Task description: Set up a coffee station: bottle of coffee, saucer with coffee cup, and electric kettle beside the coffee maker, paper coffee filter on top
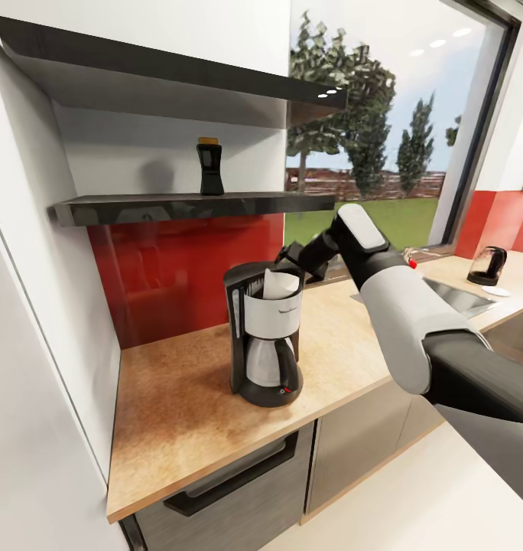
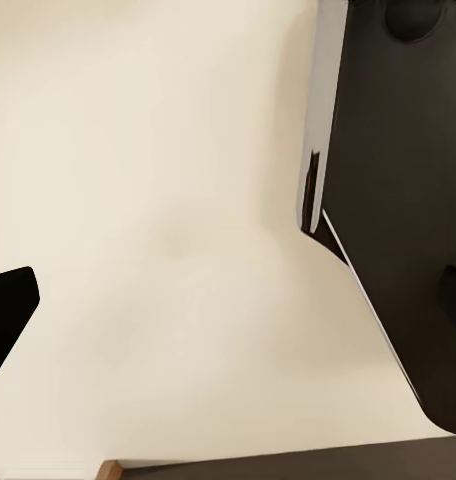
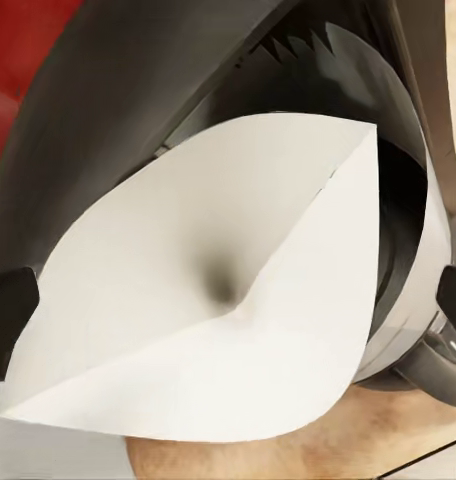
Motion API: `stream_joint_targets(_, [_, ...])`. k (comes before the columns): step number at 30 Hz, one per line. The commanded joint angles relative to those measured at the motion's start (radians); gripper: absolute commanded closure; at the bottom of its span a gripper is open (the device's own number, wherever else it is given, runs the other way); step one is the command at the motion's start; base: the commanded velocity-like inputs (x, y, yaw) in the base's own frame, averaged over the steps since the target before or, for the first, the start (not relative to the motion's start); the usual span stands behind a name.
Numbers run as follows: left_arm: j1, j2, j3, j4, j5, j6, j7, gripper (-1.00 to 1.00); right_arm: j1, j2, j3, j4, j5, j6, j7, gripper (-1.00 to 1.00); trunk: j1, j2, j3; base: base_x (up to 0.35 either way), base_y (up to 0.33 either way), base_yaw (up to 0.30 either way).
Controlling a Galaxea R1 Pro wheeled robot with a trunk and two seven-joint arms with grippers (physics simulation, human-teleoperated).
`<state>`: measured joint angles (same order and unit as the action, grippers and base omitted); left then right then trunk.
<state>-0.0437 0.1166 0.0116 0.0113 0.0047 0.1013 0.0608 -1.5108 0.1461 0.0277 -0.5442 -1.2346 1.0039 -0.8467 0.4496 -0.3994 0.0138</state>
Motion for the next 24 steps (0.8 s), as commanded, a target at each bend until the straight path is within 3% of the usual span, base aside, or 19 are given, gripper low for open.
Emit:
stream_joint_targets(1, [-0.001,0.000,0.001,0.001,0.000,0.002,0.002,-1.00,0.000,0.000,0.003,-0.005,-0.009,0.001,-0.010,-1.00,0.000,-0.001,0.000,0.000,0.000,0.000])
stream_joint_targets(24, [0.000,0.000,0.001,0.002,0.000,0.001,0.004,-1.00,0.000,-0.003,0.000,-0.011,-0.010,0.000,-0.009,-1.00,0.000,-0.001,0.000,-0.012,0.016,0.000])
